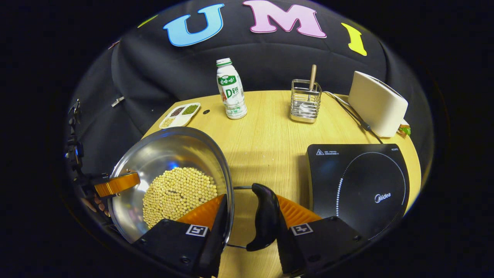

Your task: First push the handle of the pot to place it horizontally, then grasp the pot with both hands and set it on the induction cooktop.

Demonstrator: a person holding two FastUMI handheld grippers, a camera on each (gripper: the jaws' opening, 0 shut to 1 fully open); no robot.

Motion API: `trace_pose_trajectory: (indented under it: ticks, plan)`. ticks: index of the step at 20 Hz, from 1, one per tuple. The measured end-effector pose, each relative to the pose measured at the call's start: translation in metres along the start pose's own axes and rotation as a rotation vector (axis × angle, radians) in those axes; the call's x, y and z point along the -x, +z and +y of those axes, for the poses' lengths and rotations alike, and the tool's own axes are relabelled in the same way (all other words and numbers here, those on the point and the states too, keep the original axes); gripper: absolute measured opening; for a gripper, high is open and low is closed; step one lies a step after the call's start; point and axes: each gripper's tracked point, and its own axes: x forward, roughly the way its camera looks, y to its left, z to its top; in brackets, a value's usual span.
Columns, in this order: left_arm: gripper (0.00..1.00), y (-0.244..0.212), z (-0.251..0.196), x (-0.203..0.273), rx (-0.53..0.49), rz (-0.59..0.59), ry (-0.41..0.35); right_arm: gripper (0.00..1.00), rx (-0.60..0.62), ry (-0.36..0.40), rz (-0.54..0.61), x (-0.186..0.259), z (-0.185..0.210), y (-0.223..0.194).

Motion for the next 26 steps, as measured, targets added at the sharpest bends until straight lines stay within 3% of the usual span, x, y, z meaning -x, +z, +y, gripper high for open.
trace_pose_trajectory:
  ticks: [8,13,18,20,21,26]
  plan:
    - [0.60,0.017,-0.055,0.070,0.001,-0.050,-0.027,0.62,0.014,-0.011,-0.068,0.090,-0.027,0.025]
    - [0.60,0.020,-0.102,0.087,0.012,-0.058,-0.057,0.62,0.016,-0.030,-0.100,0.129,-0.064,0.037]
    - [0.61,0.028,-0.153,0.089,-0.019,-0.058,-0.072,0.62,-0.010,-0.047,-0.110,0.149,-0.108,0.042]
    - [0.61,0.031,-0.173,0.086,-0.029,-0.060,-0.073,0.58,-0.018,-0.050,-0.110,0.153,-0.128,0.045]
    - [0.60,0.032,-0.183,0.083,-0.031,-0.059,-0.074,0.62,-0.022,-0.052,-0.109,0.154,-0.138,0.046]
    - [0.61,0.033,-0.235,0.063,-0.035,-0.049,-0.087,0.62,-0.031,-0.070,-0.107,0.154,-0.194,0.053]
